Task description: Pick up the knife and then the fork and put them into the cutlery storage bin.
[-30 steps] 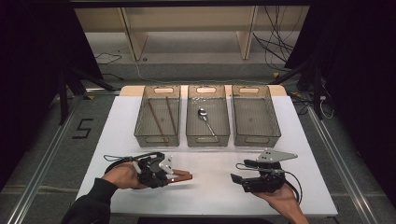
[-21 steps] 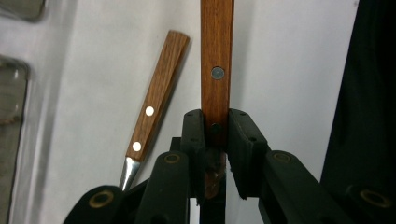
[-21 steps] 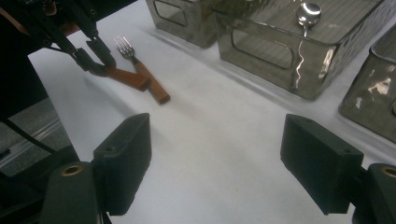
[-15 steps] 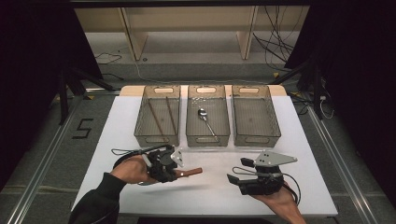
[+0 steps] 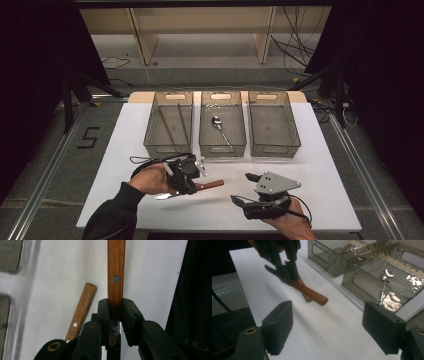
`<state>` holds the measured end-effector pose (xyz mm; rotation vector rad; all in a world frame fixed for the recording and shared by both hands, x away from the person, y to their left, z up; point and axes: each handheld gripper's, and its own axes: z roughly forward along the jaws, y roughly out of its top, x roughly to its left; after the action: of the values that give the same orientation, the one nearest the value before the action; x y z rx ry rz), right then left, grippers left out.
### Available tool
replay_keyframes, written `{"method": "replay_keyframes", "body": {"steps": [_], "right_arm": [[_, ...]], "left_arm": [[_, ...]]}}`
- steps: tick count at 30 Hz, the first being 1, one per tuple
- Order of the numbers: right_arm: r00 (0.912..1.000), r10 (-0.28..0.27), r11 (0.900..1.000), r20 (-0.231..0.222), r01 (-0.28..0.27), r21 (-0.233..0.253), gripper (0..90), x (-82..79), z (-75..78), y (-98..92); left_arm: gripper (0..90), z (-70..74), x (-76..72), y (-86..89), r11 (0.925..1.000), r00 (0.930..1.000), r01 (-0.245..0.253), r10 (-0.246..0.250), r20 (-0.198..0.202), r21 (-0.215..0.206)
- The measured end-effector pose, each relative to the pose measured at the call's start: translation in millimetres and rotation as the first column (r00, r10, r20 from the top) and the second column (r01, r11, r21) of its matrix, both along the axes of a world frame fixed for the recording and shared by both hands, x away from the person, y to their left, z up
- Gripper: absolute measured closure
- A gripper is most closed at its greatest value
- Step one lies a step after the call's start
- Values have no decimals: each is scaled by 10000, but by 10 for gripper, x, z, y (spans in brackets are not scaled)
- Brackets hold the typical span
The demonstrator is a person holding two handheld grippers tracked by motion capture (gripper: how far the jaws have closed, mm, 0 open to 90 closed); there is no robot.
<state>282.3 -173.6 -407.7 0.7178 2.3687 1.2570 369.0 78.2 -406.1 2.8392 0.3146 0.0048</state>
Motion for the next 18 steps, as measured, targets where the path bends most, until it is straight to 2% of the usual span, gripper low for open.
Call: {"method": "replay_keyframes", "body": {"steps": [10, 15, 18], "right_arm": [[9984, 304, 9979, 486, -275, -580, 256, -62, -57, 149], [9944, 472, 9923, 946, -358, -1188, 261, -97, -99, 229], [9866, 634, 9838, 1500, -365, -1756, 267, -131, -131, 299]], "left_arm": [[769, 32, 11, -111, 9999, 9999, 142, -142, -69, 5], [769, 37, 11, -152, 9999, 9998, 107, -107, -152, 4], [769, 38, 16, -166, 9999, 9997, 151, -150, -169, 24]]}}
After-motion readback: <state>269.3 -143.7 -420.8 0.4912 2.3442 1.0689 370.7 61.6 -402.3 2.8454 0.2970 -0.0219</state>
